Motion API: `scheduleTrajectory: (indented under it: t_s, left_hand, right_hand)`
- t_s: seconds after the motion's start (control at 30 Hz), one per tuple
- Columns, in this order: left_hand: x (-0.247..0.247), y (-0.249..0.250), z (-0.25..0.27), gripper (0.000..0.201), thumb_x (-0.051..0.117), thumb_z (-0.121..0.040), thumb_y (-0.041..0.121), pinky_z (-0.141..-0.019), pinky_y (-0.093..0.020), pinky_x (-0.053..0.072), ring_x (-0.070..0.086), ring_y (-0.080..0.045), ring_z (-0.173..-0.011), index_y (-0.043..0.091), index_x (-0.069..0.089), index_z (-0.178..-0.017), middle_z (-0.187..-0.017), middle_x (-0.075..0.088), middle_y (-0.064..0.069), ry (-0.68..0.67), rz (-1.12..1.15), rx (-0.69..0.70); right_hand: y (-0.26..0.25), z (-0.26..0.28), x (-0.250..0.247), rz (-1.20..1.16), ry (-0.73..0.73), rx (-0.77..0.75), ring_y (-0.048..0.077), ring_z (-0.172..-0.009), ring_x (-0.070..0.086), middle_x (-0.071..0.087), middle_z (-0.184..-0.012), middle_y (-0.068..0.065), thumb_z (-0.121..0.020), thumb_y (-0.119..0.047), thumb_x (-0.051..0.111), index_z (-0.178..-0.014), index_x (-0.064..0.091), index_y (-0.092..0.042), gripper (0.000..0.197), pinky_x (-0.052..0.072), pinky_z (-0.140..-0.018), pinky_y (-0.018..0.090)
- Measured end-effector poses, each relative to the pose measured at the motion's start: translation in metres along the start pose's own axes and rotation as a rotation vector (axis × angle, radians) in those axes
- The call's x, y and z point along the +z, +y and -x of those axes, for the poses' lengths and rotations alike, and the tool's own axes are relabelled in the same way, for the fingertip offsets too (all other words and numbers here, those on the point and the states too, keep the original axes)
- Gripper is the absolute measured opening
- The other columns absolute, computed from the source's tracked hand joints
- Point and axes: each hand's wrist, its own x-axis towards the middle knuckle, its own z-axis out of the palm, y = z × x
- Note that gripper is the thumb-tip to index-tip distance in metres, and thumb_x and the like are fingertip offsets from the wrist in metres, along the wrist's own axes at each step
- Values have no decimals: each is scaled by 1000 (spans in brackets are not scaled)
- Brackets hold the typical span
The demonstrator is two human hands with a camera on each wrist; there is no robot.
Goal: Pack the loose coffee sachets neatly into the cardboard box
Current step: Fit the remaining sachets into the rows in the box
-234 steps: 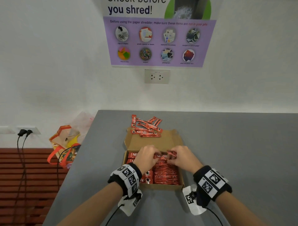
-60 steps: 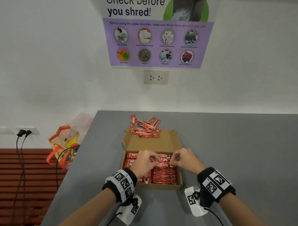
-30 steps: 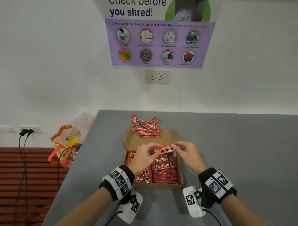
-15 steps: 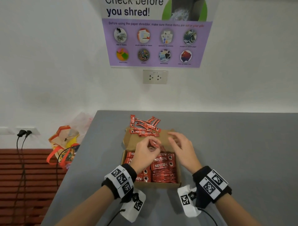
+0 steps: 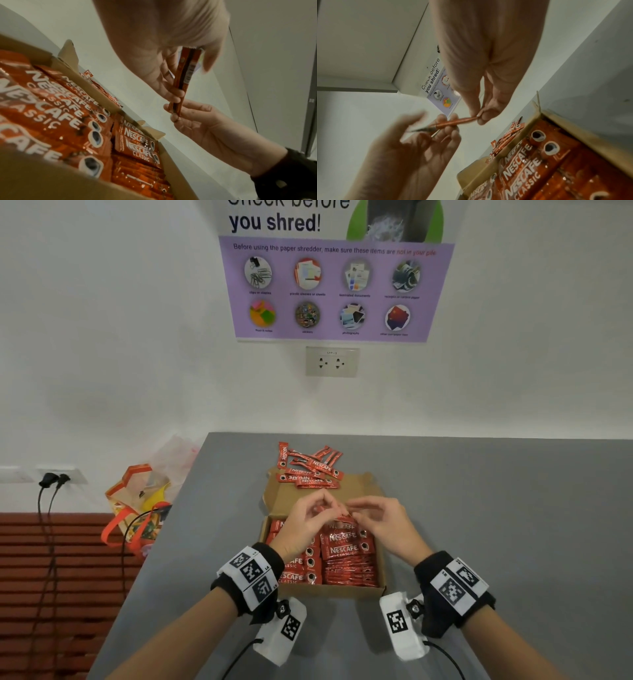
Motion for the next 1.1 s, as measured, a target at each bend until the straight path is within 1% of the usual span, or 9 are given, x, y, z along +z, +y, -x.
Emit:
scheduleTrajectory:
  t_s: [0.03, 0.1, 0.2, 0.27, 0.33, 0.5, 0.7, 0.97, 1.1]
  left_hand:
    - [-1, -1, 0, 7, 62, -84, 17, -78, -24, 52, 64, -9, -84, 13, 57, -87, -94, 66, 1, 13, -61, 8]
    - [-4, -5, 1, 17, 64, -84, 7, -85, -17, 48, 60, 3, -92, 20, 60, -94, -99, 64, 10, 61, -246, 41]
    - [-6, -7, 5, 18, 69, -82, 14, -84, -19, 50, 59, 6, -92, 26, 63, -94, -97, 64, 16, 58, -320, 3]
    - [-4, -10, 7, 18, 72, -80, 17, -80, -14, 50, 60, 6, -89, 26, 64, -94, -95, 64, 16, 28, -334, -30]
    - [-1, -13, 8, 21, 75, -77, 20, -78, -8, 46, 58, 6, -88, 23, 67, -96, -95, 64, 14, -5, -401, -28]
    - [3, -24, 10, 24, 76, -75, 21, -80, -9, 45, 56, -1, -86, 16, 70, -98, -99, 64, 6, -120, -599, 6]
    - [9, -35, 9, 21, 75, -77, 21, -84, -16, 47, 57, -5, -90, 13, 71, -96, -100, 64, 3, -223, -685, 17]
    - [12, -39, 9, 22, 68, -83, 23, -95, -19, 38, 52, -6, -102, 13, 70, -103, -109, 63, 2, -230, -775, 46]
    - [15, -41, 10, 21, 60, -89, 21, -95, -13, 29, 48, -6, -108, 14, 69, -107, -112, 61, 3, -227, -820, 72]
  right_hand:
    - [1, 1, -2, -29, 4, 0, 2, -89, 64, 68, -96, -11, -83, -10, 68, -99, 68, -22, 20, 50, -75, 13]
    - [4, 2, -6, -70, 19, 6, 4, -87, 66, 69, -94, -11, -81, -8, 70, -92, 67, -26, 22, 50, -74, 15]
    - [7, 4, -13, -62, -1, 47, 4, -83, 66, 69, -91, -10, -79, -5, 70, -87, 67, -26, 23, 51, -69, 13]
    - [9, 6, -16, -20, -32, 85, 8, -82, 66, 68, -89, -9, -79, -3, 70, -85, 68, -23, 21, 51, -67, 13]
    - [12, 8, -18, 13, -64, 117, 13, -81, 66, 69, -88, -6, -80, -2, 69, -82, 68, -22, 20, 51, -68, 16]
    - [20, 14, -20, 190, -109, 155, 13, -82, 65, 68, -87, -6, -81, -5, 70, -76, 67, -28, 24, 53, -73, 20]
    - [22, 18, -10, 350, -123, 136, 1, -76, 59, 65, -82, -7, -83, -7, 68, -89, 72, -17, 13, 46, -64, 7]
    - [24, 19, -5, 461, -145, 104, 3, -79, 58, 64, -88, -4, -85, -6, 64, -92, 71, -13, 12, 51, -76, 16]
    - [22, 18, -3, 515, -129, 86, 6, -85, 55, 64, -96, -2, -82, -10, 69, -95, 72, -14, 14, 47, -81, 18]
